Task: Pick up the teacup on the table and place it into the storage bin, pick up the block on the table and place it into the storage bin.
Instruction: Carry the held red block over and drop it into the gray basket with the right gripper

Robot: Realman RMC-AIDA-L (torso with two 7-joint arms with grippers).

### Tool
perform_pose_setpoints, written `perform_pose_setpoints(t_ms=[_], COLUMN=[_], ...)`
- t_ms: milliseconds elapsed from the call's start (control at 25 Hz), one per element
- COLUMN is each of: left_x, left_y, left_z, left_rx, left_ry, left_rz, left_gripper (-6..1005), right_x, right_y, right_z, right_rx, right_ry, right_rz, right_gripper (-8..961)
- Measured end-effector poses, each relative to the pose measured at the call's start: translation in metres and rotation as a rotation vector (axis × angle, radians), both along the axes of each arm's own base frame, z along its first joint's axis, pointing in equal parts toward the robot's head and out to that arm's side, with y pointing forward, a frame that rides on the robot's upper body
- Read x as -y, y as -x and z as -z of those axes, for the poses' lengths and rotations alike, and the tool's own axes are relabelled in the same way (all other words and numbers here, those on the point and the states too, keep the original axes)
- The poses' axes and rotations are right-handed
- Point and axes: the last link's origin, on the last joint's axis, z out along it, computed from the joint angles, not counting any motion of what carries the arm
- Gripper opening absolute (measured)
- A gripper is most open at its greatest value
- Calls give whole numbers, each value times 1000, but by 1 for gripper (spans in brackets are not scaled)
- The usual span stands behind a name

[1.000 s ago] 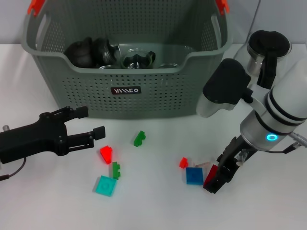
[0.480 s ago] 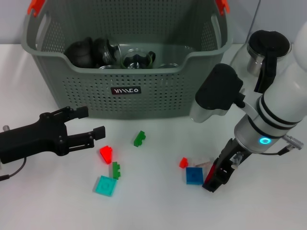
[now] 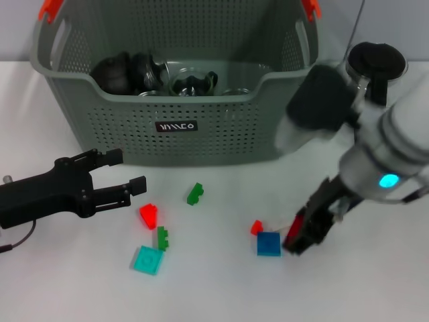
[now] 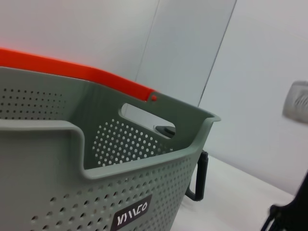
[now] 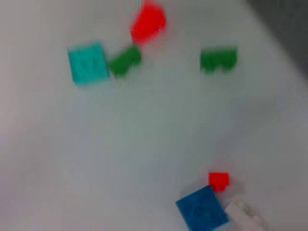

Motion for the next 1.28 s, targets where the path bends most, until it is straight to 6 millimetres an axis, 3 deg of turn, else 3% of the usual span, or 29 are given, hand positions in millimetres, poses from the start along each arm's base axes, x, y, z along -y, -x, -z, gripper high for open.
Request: perform_pose_setpoints(t_ms=[160,280,400,480,640,800,880,1080,1280], left_x=[0,-1,-1,-2,-3,-3,-4,-3,-2], left_y=[0,0,-1,-2,-2,-2,-3,-2,-2], left_z=[-1,-1,-1,-1,-1,0,-1,-1,0], left_rx=[0,0,-1,-1,-3,-2,-1,0,1], left_ry=[0,-2,-2,-2,-3,-4,-3,-3,-3], left_rz=[1,2,5,8,11,11,10,6,4], left_gripper=[880,880,880,880,880,880,880,880,880], right_x=[9,10,-5,-21,-65,-106,-117,-122,-119], right_y=[41,87,126,139,147,137,131,125,124], right_z=[-48,-89,-128,-143,-142,-122,-112,-100,-106], right_rx=[-124,-352,-583,-661,-656,-566,-529,-477,-474], right_ry=[-15,-32,-101,-165,-284,-360,-367,-376,-393], right_rz=[-48,-119,-183,-197,-192,-159,-156,-175,-195], right_gripper=[688,687,687,687,687,704,720,760,800])
